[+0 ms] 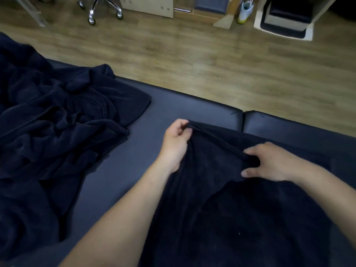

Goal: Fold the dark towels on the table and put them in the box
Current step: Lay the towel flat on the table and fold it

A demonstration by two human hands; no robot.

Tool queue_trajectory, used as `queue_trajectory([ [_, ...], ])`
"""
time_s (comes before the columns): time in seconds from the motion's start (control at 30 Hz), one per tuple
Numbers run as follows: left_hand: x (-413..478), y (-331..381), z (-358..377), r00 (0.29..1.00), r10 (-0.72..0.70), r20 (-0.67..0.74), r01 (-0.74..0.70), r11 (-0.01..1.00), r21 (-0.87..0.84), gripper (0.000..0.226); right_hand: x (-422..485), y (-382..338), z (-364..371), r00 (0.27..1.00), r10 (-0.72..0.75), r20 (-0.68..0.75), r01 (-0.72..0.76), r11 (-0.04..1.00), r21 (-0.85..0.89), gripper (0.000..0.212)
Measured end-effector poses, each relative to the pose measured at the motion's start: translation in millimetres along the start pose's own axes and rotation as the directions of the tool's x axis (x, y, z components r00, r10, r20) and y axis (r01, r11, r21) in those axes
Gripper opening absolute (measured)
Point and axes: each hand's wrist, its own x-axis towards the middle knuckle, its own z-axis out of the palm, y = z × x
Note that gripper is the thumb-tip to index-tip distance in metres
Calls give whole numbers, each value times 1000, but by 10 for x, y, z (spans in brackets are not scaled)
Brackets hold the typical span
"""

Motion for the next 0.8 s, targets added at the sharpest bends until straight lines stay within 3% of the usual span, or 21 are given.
queue_trajectory([
  [0.07,184,-75,-64,998,-31,-49,33,999,33,28,-94,44,-80,994,-84,-72,73,986,-151,15],
  [0.13,300,-137,-85,994,-83,-67,88,993,77,26,-223,111,-173,987,-115,-114,113,993,-29,15],
  [0.2,367,-176,-84,986,-130,-100,139,986,89,24,-359,332,-183,999,-41,13,39,991,129,14],
  [0.27,362,-143,-62,978,-153,-139,165,983,81,28,-492,703,-91,983,42,179,-46,999,21,16],
  [0.33,361,-104,-41,977,-139,-161,156,983,96,28,-678,1170,-82,971,147,186,-139,989,-58,13],
  [0.43,363,-97,1,983,-123,-135,143,978,151,26,-1015,1750,-239,972,231,-49,-221,963,152,66],
  [0.5,353,-101,13,987,-117,-110,138,969,206,25,-1130,1998,-176,947,295,-128,-250,926,284,75],
  [0.6,338,-106,6,994,-80,-76,97,963,251,20,-1125,1960,93,960,278,33,-274,908,317,60],
  [0.7,332,-103,14,993,-74,-88,95,958,271,20,-952,1926,218,967,249,59,-255,925,280,21],
  [0.8,368,-126,25,992,-60,-108,90,950,298,23,-916,1882,221,935,272,229,-316,931,181,17],
])
